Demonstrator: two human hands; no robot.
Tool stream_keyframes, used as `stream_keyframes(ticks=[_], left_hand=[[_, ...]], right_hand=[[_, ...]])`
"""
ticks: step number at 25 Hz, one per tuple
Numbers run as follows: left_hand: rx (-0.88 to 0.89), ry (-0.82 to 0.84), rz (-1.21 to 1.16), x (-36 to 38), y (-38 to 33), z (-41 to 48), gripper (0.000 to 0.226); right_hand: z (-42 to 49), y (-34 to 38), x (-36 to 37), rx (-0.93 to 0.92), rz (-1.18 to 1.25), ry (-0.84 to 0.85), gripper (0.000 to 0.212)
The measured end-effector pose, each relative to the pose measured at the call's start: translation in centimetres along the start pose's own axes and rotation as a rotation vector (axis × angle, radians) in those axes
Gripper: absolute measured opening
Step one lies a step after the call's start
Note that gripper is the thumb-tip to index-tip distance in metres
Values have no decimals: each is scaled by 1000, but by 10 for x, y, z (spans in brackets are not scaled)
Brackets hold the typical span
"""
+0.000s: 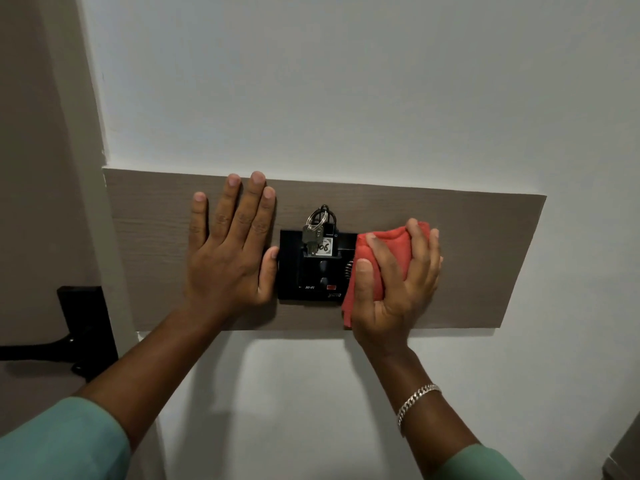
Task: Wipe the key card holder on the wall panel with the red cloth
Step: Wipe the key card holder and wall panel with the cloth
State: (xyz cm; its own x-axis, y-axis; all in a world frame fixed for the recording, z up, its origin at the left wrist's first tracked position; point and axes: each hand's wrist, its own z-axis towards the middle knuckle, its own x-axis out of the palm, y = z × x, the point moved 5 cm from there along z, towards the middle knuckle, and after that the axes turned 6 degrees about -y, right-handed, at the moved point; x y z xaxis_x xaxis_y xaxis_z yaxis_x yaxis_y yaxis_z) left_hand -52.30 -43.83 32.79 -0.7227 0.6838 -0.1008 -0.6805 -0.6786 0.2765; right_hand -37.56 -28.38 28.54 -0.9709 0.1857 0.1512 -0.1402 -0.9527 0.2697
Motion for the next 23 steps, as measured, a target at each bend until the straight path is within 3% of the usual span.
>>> stream_keyframes(ticks=[3, 5, 10, 15, 17, 23], left_hand=[[0, -3, -15, 1, 2, 0, 70], [-4, -12, -10, 0, 2, 0, 70], [-1, -20, -36, 0, 0, 0, 70], [-18, -14, -69, -3, 1, 1, 70], [-18, -8, -86, -4, 1, 1, 71], [-10, -4, -84, -3, 1, 0, 71]], right_hand=[[4, 6, 3, -261, -15, 69, 33], [10, -7, -2, -313, -2, 62, 34], [-16, -15, -4, 164, -36, -156, 39], [-48, 14, 12, 446, -15, -221, 51], [-53, 24, 16, 402, -26, -191, 52], [-22, 17, 12, -5, -43, -109, 43]])
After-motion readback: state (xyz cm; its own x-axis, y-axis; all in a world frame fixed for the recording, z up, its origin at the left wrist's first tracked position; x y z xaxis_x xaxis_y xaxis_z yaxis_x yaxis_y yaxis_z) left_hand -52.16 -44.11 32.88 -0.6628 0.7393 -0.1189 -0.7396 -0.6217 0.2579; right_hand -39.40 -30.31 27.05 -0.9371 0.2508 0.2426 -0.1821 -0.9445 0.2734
